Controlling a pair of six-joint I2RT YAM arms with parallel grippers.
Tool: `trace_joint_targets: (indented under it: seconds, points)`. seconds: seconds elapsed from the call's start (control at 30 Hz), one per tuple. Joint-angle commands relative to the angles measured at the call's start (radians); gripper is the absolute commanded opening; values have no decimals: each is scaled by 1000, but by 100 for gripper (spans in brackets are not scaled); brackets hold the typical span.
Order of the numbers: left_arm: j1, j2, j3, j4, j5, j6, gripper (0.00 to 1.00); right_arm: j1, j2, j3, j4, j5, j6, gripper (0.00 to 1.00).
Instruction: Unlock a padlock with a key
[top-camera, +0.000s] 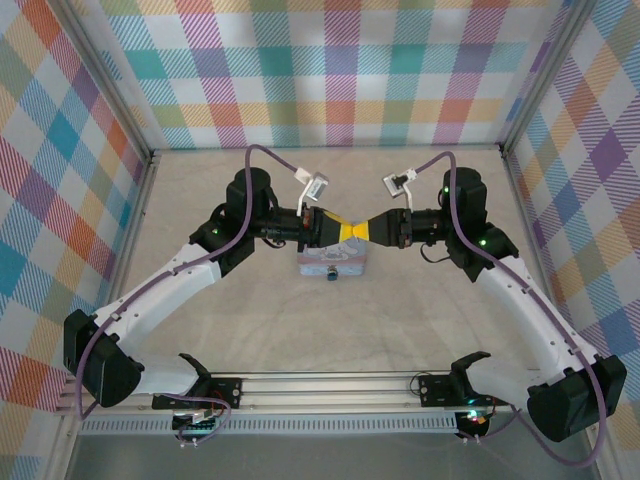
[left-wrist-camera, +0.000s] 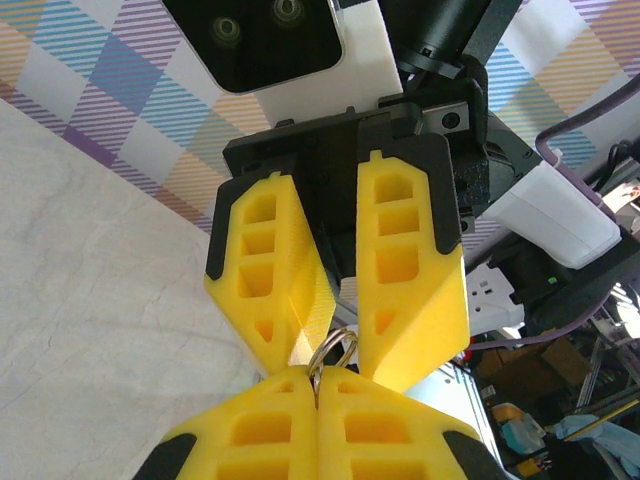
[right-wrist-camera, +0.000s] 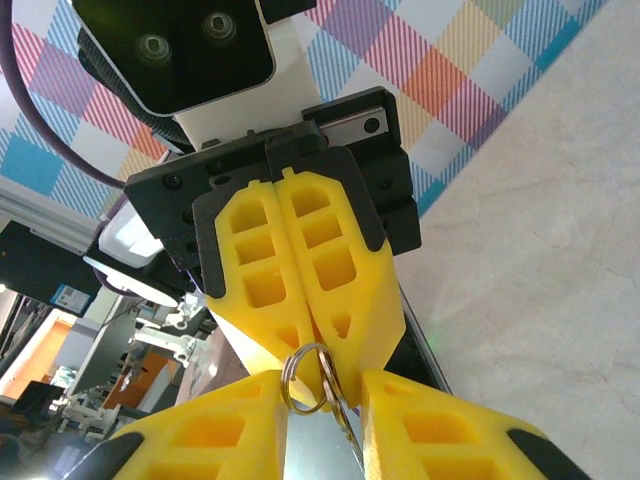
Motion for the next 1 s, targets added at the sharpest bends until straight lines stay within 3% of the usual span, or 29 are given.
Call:
trace_joint_targets:
  seconds: [0.0,0.43,0.53,0.67,0.9,0.97]
  points:
    - [-10,-15,-12,-20,24,24,0,4,-24,9,77,-22,10,23]
    - [-10,-20,-6,-46,11,50,0,-8,-31,15,57,-20,-10,4]
    - [-8,-31,-12,-50,-5,56,18,-19,-33,16,53,-18,-11,3]
    - [-2,-50,-27,-53,-19,60,28,-35,-35,16,49,-14,-12,3]
    - [13,-80,-49,-49,-34,51,29,-42,-38,7,46,-13,-19,0]
    - [17,-84,-51,-48,-45,48,33,-43,-39,3,50,-21,-17,0]
